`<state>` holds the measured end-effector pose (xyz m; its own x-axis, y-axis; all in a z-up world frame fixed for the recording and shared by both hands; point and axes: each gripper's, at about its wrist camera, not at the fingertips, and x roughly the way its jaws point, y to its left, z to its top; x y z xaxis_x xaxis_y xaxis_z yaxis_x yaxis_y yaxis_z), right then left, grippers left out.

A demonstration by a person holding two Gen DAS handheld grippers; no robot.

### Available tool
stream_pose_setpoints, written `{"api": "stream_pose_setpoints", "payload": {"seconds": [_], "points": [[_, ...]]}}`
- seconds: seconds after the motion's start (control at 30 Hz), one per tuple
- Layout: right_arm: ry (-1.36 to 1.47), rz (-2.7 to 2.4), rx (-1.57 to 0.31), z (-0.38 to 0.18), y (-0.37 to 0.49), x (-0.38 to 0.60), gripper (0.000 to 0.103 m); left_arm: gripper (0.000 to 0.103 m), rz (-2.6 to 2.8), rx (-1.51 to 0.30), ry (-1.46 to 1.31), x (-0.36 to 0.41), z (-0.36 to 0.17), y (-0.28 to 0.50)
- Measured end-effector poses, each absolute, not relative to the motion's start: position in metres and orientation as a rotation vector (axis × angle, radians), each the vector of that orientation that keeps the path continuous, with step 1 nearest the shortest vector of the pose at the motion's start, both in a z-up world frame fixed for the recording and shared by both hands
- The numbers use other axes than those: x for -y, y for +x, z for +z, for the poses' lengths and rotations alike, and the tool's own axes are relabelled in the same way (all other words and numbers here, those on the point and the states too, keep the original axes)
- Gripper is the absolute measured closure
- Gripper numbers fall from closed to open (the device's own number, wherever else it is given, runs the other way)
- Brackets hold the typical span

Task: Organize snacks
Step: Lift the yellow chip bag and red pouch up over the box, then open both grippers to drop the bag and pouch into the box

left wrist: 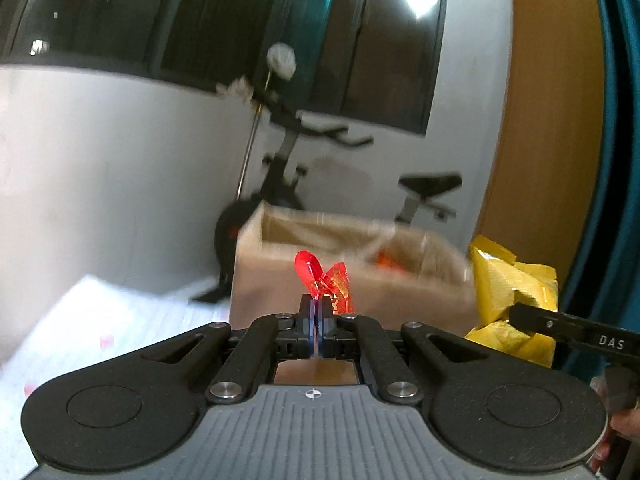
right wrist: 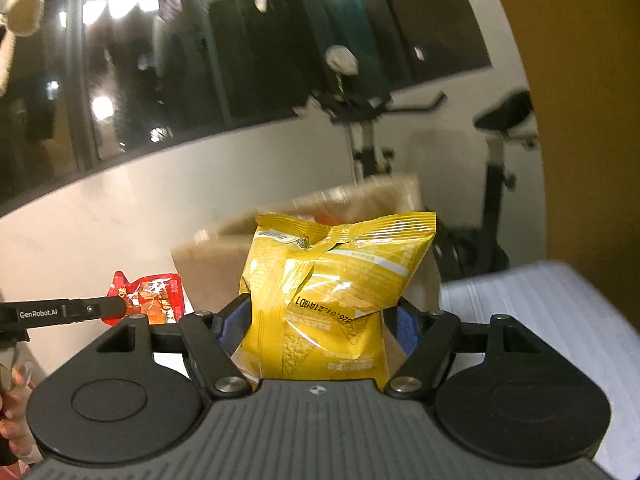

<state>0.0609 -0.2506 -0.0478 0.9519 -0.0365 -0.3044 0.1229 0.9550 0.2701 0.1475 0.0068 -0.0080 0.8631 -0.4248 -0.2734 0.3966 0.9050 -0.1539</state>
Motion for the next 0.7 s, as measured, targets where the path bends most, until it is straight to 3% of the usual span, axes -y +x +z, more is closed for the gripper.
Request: {"api": "stream_pose_setpoints", "payload": {"seconds": [0.33, 0.7], "points": [[0.197, -0.052, -0.251, 0.014, 0.159, 0.266, 0.030, 0.100, -0.442, -0.238, -0.047, 0.035, 0.042, 0.224], [0.000, -0.091, -0.441, -0.013, 0.258, 0.244, 0.030, 0.100, -0.415, -0.428, -0.069, 0.051, 0.018, 0.317]]}}
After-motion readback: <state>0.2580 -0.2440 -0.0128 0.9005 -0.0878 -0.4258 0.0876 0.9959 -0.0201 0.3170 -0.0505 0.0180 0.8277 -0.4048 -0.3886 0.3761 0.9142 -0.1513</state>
